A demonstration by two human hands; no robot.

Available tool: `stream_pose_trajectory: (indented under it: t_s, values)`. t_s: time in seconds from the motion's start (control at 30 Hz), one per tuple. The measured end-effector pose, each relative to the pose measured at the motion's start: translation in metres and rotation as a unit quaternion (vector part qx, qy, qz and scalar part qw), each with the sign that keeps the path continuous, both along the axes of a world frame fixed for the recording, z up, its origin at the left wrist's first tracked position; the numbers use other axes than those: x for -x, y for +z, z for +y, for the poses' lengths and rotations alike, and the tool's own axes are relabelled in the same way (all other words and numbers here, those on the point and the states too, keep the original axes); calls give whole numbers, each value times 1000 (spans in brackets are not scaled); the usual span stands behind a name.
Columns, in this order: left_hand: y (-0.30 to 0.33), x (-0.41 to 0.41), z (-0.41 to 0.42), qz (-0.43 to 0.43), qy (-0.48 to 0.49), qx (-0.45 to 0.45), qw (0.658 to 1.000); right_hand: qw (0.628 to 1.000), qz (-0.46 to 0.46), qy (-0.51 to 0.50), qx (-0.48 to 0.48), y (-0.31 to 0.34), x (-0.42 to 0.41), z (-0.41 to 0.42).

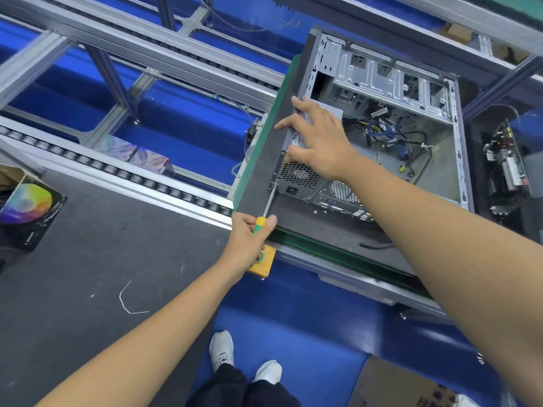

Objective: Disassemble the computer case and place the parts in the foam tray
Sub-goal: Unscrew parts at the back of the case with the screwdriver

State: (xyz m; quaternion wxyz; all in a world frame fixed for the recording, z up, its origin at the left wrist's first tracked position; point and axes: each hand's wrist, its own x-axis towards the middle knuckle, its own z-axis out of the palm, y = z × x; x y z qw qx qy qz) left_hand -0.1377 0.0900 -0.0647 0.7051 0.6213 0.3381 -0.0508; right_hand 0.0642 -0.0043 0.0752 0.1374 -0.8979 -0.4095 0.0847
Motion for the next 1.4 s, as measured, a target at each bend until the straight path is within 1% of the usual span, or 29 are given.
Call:
stream_pose_trajectory:
  t_s: [0.1, 0.17, 0.27, 0.33, 0.43, 0.57, 0.67, 0.73, 0.8, 0.87, 0.93, 1.03, 1.13, 1.17, 1.23, 1.27, 1.33, 1.4]
  values:
    - [-6, 3, -3, -24, 47, -14, 998, 1000, 2, -2, -2, 1, 0, -1]
    - [-8, 4, -1, -26, 74, 15, 997, 1000, 3, -1, -1, 1, 0, -1]
    - [-10, 5, 0, -20, 70, 75, 995, 1000, 4, -2, -1, 1, 1, 0]
    - [-10, 7, 0, -19, 57, 91, 994, 1000, 5, -4, -4, 2, 0, -1]
    - [-8, 5, 3, -13, 32, 60, 998, 1000, 2, -1, -4, 1, 0, -1]
    - [-10, 7, 3, -7, 15, 43, 999, 1000, 1, -4, -8, 0, -1, 0]
    - [-13, 8, 1, -17, 45, 2, 999, 1000, 1, -3, -8, -1, -1, 0]
    - [-16, 8, 1, -28, 69, 18, 997, 1000, 1, -2, -9, -2, -2, 0]
    - [-15, 7, -1, -34, 51, 51, 997, 1000, 0, -2, -10, -2, -2, -1]
    - [-11, 6, -3, -21, 26, 70, 997, 1000, 0, -2, -9, -2, -2, -1]
    - [-10, 5, -3, -7, 26, 82, 996, 1000, -2, -2, -8, -1, -1, 0]
    - [-8, 4, -1, -1, 25, 62, 998, 1000, -1, -1, -4, -1, -1, 0]
    - [-8, 6, -3, -2, 34, 1, 999, 1000, 2, -3, -5, 0, -1, 0]
    - [-8, 6, -2, -10, 50, -3, 999, 1000, 3, -3, -5, 1, -1, 0]
    - [-9, 7, 1, -23, 74, 25, 997, 1000, 4, -4, -5, 1, 0, 0]
    - [-9, 8, 1, -27, 71, 41, 996, 1000, 4, -5, -4, 1, 0, 0]
    - [-10, 10, -2, -29, 44, 69, 996, 1000, 3, -4, -4, 0, 0, 0]
    - [-10, 10, -3, -25, 20, 70, 997, 1000, 1, -3, -6, 0, -1, 0]
